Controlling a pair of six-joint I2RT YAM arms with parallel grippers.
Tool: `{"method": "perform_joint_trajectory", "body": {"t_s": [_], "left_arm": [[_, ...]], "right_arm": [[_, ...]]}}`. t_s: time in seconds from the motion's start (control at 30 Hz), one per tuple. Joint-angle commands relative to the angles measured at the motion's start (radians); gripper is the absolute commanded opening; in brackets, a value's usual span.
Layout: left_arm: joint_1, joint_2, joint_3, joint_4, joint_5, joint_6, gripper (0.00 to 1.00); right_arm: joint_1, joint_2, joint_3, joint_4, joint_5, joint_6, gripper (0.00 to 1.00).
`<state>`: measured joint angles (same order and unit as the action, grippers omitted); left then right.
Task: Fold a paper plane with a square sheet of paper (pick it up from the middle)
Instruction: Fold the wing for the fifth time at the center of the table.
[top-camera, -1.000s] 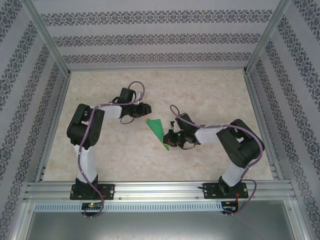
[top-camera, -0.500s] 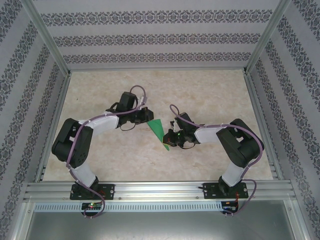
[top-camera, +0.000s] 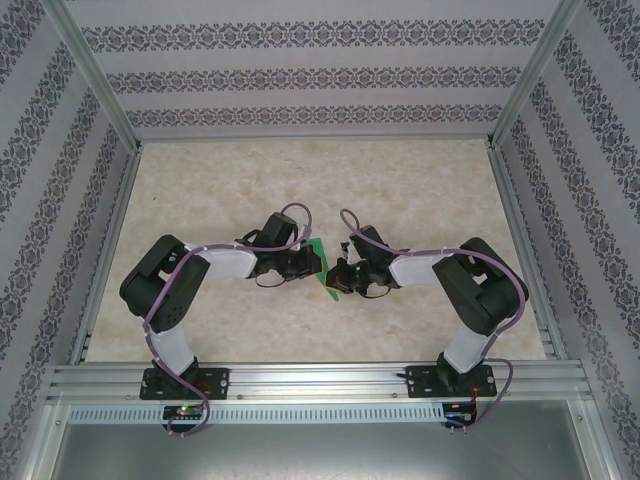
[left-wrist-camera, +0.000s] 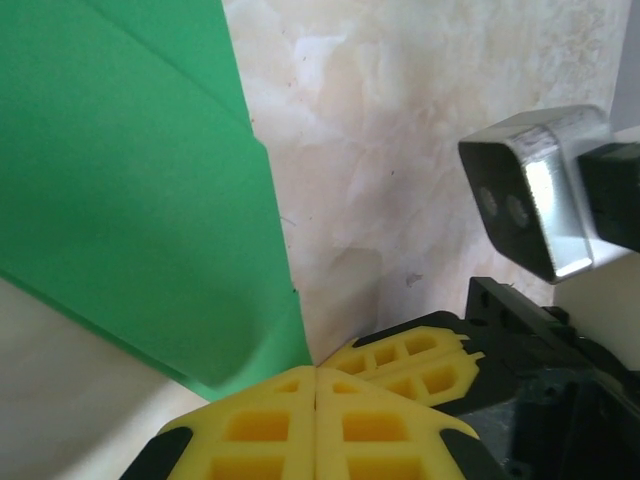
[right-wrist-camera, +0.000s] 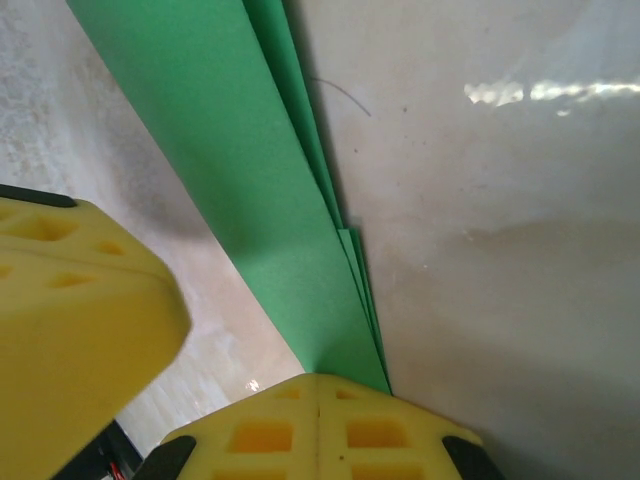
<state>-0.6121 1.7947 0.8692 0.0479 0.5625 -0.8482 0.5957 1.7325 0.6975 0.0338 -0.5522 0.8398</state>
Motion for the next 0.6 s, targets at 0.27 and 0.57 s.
{"method": "perform_joint_trajectory", "body": {"t_s": [0.27, 0.57], "left_arm": [[-0.018, 0.043, 0.010, 0.033, -0.001, 0.024, 0.13], [-0.017, 0.075, 0.002, -0.011, -0.063, 0.040, 0.14]], "right_arm": [[0.017, 0.099, -0.067, -0.146, 0.167, 0.007, 0.00], [0.020, 0.099, -0.079, -0.138, 0.167, 0.013, 0.00]]}}
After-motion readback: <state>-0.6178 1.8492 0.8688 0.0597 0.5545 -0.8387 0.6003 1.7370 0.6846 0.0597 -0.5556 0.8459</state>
